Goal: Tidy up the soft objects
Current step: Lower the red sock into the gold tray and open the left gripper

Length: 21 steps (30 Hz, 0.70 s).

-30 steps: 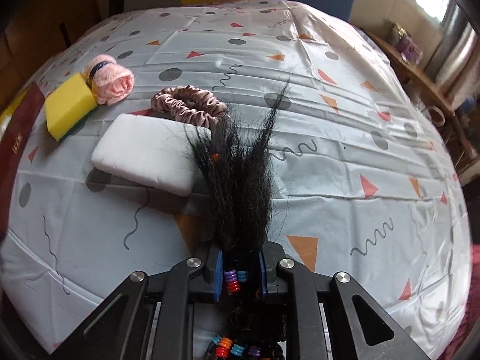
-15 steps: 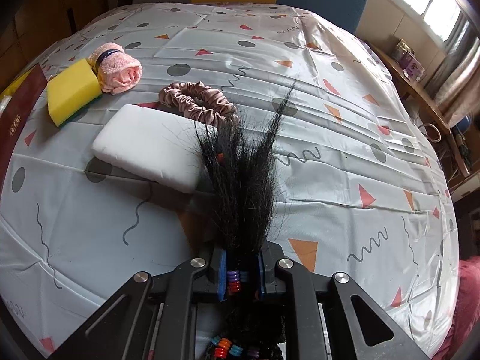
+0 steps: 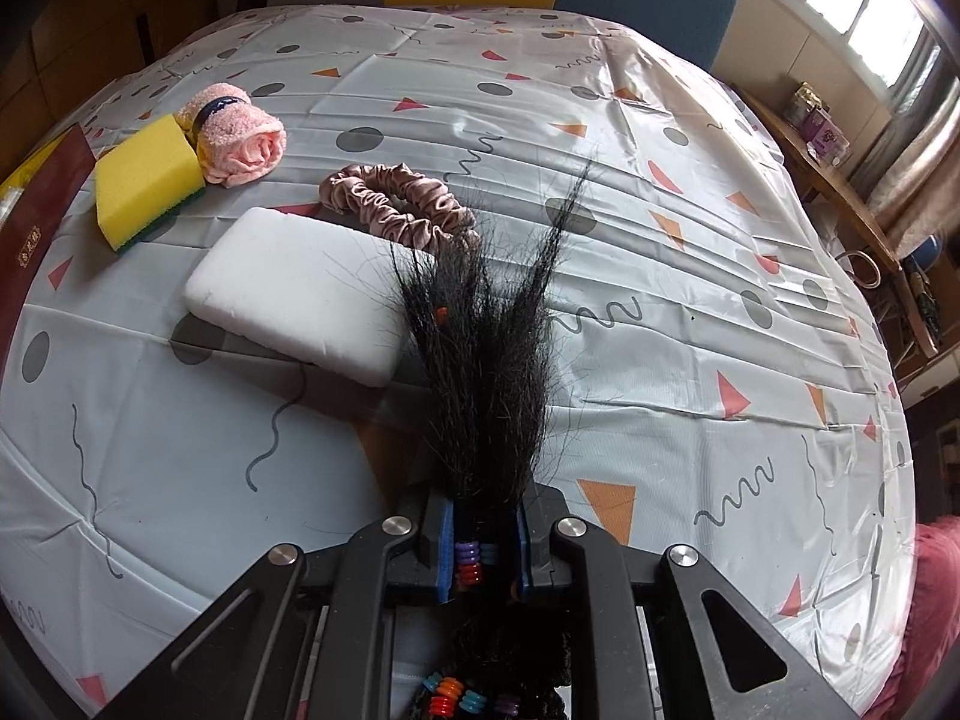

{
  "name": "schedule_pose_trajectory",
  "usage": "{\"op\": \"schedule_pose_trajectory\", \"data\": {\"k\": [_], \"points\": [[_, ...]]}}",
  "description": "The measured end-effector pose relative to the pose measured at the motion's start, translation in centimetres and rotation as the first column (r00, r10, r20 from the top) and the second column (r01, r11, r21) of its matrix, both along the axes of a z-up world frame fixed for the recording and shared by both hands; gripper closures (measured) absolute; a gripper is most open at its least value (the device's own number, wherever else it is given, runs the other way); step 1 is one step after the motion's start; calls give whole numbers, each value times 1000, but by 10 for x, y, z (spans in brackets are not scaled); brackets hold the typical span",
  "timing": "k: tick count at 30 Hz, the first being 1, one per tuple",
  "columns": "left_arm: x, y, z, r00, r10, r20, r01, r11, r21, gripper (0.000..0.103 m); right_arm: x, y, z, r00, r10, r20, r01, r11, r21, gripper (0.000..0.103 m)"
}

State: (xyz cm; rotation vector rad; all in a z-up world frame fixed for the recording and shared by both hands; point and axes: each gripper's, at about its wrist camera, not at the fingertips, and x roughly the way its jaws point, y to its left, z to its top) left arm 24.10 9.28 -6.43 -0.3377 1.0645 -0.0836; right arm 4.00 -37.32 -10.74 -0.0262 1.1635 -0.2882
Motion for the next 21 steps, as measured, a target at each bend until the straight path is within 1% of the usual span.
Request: {"op": "schedule_pose_trajectory", "data": {"k": [1,3,6,12,14,18,19,21], "points": [[4,-1,-3,1000,10,-11,-10,1000,9,71,0,0,0,1000,0,0,0,1000,-1,86],[15,-6,-10,999,18,-26,-17,1000,11,69,0,0,0,1000,0,0,0,1000,0,86],[24,-13,-19,999,-11,-48,13,999,35,60,0,0,0,1000,2,0,-2,1000,-1,86],[14,-12,-14,999,-26,-22,28,996,80,58,0,0,0,1000,2,0,-2,1000,-3,86],[4,-10,-6,1000,-27,-3,27,994,109,58,0,0,0,1000,3,-1,-3,1000,-4,86],[-23,-13,14,997,-44,63,31,981,193,58,1,-1,0,1000,9,-2,-9,1000,-12,86],[-35,-14,20,995,-49,85,29,976,217,57,1,-1,0,1000,12,-2,-12,1000,-16,86],[-54,-17,28,992,-64,113,35,970,241,58,1,0,0,1000,16,-3,-16,1000,-22,86]]}}
